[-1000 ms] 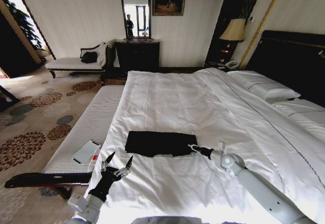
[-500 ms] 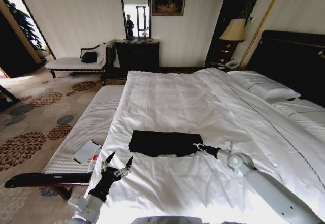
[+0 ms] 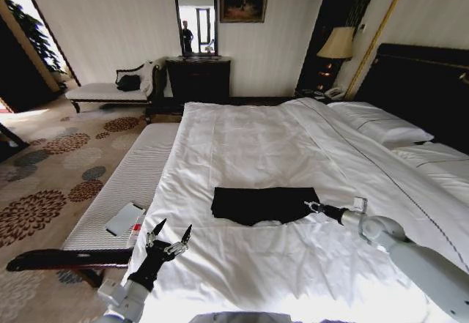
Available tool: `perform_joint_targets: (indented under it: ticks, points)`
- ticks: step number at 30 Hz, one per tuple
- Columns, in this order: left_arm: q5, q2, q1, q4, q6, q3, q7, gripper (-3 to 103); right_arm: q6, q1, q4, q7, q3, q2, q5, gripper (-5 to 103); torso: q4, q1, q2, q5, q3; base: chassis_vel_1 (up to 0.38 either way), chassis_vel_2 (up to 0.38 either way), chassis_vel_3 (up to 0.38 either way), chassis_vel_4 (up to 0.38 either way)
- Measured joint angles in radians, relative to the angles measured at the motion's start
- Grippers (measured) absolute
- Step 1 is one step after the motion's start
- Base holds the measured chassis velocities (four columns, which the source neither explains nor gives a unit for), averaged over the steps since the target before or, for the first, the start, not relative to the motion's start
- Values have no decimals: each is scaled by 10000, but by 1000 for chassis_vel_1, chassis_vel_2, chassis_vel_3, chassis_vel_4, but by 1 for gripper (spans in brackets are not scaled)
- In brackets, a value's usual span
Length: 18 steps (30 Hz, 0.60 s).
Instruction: Fold the clothes on the bed.
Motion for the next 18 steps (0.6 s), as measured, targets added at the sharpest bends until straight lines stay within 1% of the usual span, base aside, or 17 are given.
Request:
perform_joint_targets:
  ticks: [2,5,7,10,11,14,16,18]
  points:
    - [0,0,0,0,0,0,0,100,158,5,133,331,3,-64,-5,4,3,0,0,0,0,0,0,0,0]
    - [0,0,0,0,0,0,0,100,189,89,587,703,-32,-37,-70,4,2,0,-1,-2,0,0,0,0,0]
    - [0,0,0,0,0,0,0,100,175,120,720,780,-62,-16,-73,4,2,0,0,-2,0,0,0,0,0]
    - [0,0,0,0,0,0,0,100,18,350,1334,1127,-273,75,-53,4,2,0,0,-2,0,0,0,0,0]
    - [0,0,0,0,0,0,0,100,18,350,1334,1127,-273,75,-53,4,2,0,0,-2,0,0,0,0,0]
    - [0,0,0,0,0,0,0,100,-292,794,2094,1575,-742,107,230,4,2,0,0,-3,0,0,0,0,0]
    - [0,0,0,0,0,0,0,100,-353,933,2247,1629,-898,117,271,4,2,0,0,-6,0,0,0,0,0]
    - [0,0,0,0,0,0,0,100,-478,1270,2503,1737,-1284,218,325,4,2,0,0,-5,0,0,0,0,0]
